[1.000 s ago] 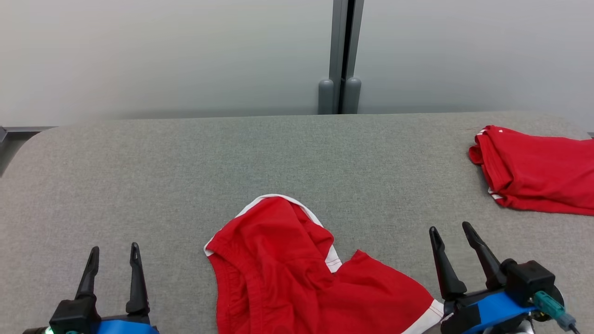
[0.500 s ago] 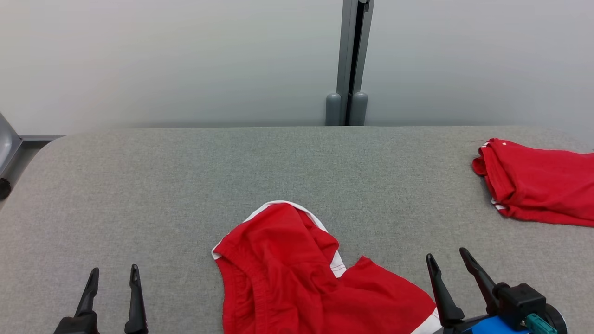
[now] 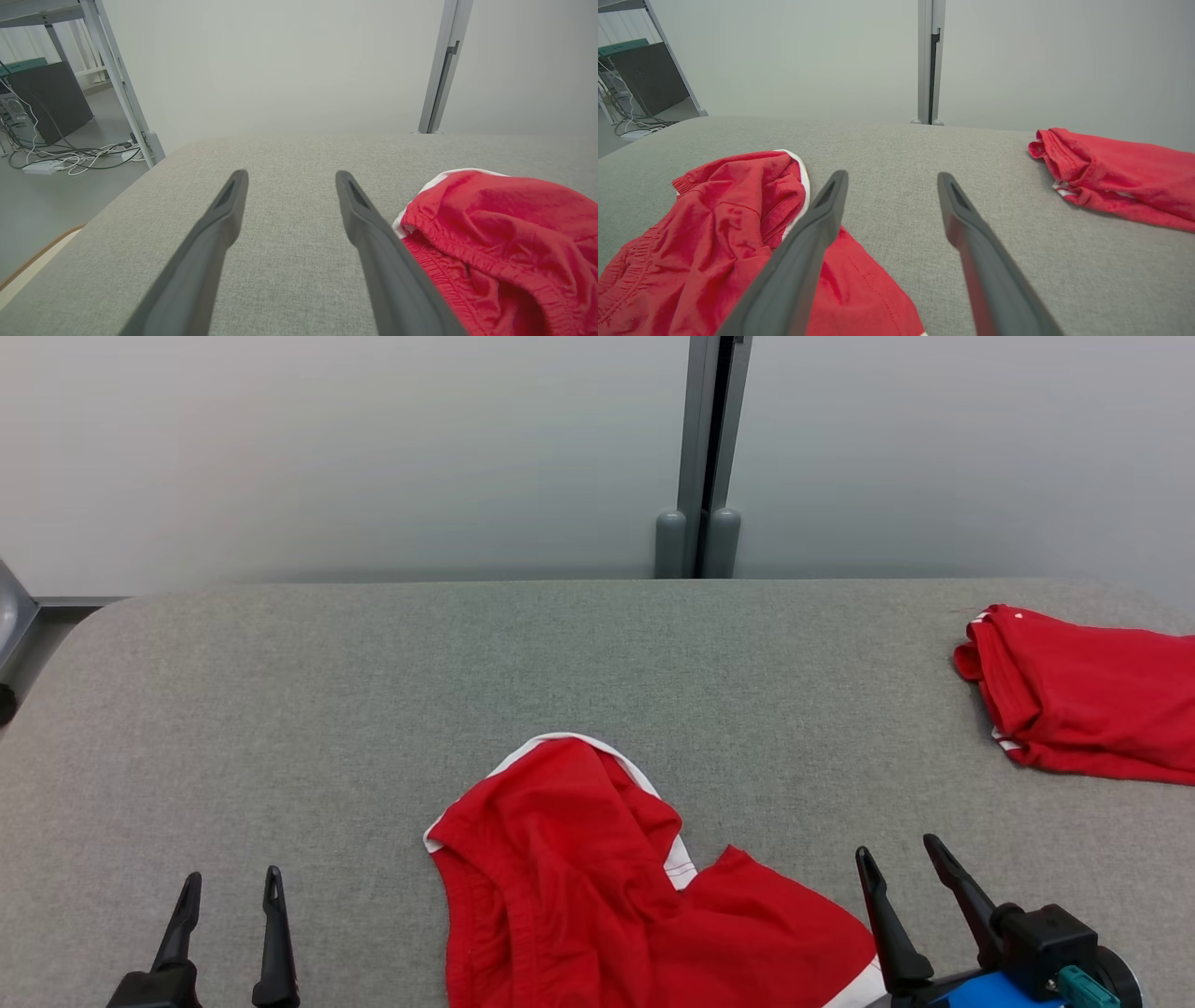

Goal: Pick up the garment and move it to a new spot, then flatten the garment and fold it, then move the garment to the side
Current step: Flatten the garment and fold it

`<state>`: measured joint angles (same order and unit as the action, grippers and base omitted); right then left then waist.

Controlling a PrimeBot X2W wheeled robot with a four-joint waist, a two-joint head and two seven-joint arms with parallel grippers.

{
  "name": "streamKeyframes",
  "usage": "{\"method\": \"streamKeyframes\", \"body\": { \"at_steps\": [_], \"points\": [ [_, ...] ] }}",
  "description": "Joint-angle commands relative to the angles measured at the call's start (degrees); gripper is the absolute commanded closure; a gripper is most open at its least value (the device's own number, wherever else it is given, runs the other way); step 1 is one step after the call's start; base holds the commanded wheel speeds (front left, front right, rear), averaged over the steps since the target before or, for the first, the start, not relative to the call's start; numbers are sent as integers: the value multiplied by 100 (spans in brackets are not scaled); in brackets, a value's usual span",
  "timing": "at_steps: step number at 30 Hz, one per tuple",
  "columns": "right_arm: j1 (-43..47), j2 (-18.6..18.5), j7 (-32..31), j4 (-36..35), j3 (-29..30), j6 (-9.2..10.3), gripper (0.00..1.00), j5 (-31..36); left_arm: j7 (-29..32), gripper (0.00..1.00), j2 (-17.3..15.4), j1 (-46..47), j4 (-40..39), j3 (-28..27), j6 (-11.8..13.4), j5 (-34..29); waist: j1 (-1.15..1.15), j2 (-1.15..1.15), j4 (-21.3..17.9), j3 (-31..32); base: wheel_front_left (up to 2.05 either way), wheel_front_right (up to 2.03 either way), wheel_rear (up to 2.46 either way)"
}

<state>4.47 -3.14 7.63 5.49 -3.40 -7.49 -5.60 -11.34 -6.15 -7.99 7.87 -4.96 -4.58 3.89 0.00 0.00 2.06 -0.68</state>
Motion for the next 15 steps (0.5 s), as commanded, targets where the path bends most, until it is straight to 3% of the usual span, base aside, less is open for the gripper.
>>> {"method": "streamKeyframes", "body": {
  "at_steps": [1,15],
  "points": [
    [21,14,6,-13,9,-1,0,15,-11,0,-28,68,-11,7,14,-2,0,0,-4,-8,0,0,0],
    [29,22,21,47,13,-1,0,4,-30,0,-105,107,23,88,49,56,0,0,-20,-5,0,0,0]
  ]
}}
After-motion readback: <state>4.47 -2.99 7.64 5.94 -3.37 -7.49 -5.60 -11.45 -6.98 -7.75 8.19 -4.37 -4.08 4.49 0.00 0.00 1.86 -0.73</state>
